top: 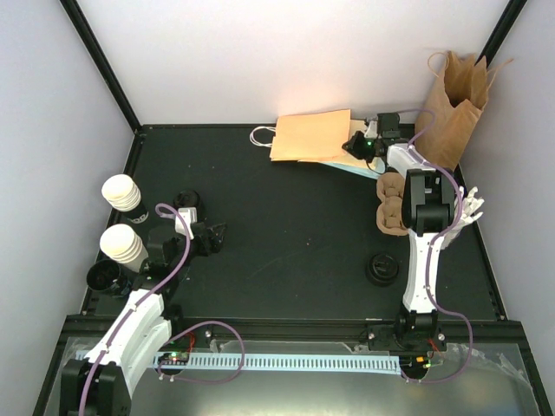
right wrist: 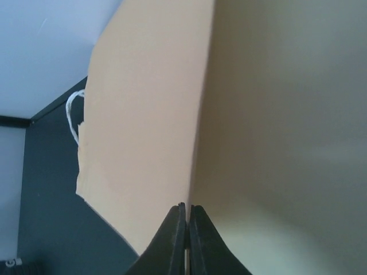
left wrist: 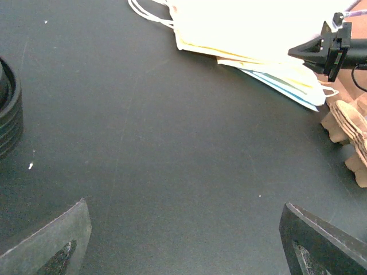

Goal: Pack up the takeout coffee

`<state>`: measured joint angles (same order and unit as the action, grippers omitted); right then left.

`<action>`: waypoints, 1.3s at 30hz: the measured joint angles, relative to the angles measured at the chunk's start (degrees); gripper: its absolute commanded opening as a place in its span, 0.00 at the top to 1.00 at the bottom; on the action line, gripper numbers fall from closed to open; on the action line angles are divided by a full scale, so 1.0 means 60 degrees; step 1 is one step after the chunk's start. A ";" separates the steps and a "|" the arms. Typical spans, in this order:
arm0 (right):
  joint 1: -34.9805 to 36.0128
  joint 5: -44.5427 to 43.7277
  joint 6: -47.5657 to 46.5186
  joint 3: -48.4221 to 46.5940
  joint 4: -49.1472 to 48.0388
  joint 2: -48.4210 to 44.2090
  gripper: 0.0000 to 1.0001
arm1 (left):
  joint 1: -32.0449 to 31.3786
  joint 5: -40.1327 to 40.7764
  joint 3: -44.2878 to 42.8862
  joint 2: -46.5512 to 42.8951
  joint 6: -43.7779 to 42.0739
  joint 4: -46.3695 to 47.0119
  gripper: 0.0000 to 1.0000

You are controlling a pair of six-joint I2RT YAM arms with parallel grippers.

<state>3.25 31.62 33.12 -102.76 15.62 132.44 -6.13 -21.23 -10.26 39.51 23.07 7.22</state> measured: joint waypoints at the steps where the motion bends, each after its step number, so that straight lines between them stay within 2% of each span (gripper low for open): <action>1: 0.0000 0.0095 0.0022 0.0000 -0.0036 0.0000 0.99 | 0.0000 0.0000 0.0000 0.0000 0.0000 0.0000 0.07; 8: 0.0000 0.0616 0.0062 0.1056 -0.0492 -0.0765 0.99 | 0.0000 0.0000 0.0000 0.0000 0.0000 0.0015 0.04; 16: 0.0095 0.1257 0.0015 0.3315 -0.0980 -0.3716 0.99 | 0.0000 0.0036 0.0000 -0.0051 0.0011 -0.0029 0.01; 25: 0.0404 0.1861 -0.0215 0.5650 -0.1271 -0.6572 0.99 | 0.0000 0.0707 -0.0437 -0.1275 0.0634 -0.1428 0.01; 30: 0.0514 0.2127 -0.0226 0.6812 -0.1257 -0.8032 0.98 | 0.0000 0.0029 -0.0510 -0.1960 0.1096 -0.1519 0.01; 39: 0.0896 0.2714 -0.0259 0.8776 -0.1209 -1.0593 0.98 | 0.0000 -0.1526 -0.1581 -0.2120 0.1759 -0.1931 0.02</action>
<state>8.62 47.90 31.57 -50.11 8.36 68.88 -6.13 -30.39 -19.75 26.79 33.63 -4.36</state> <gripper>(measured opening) 0.032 0.987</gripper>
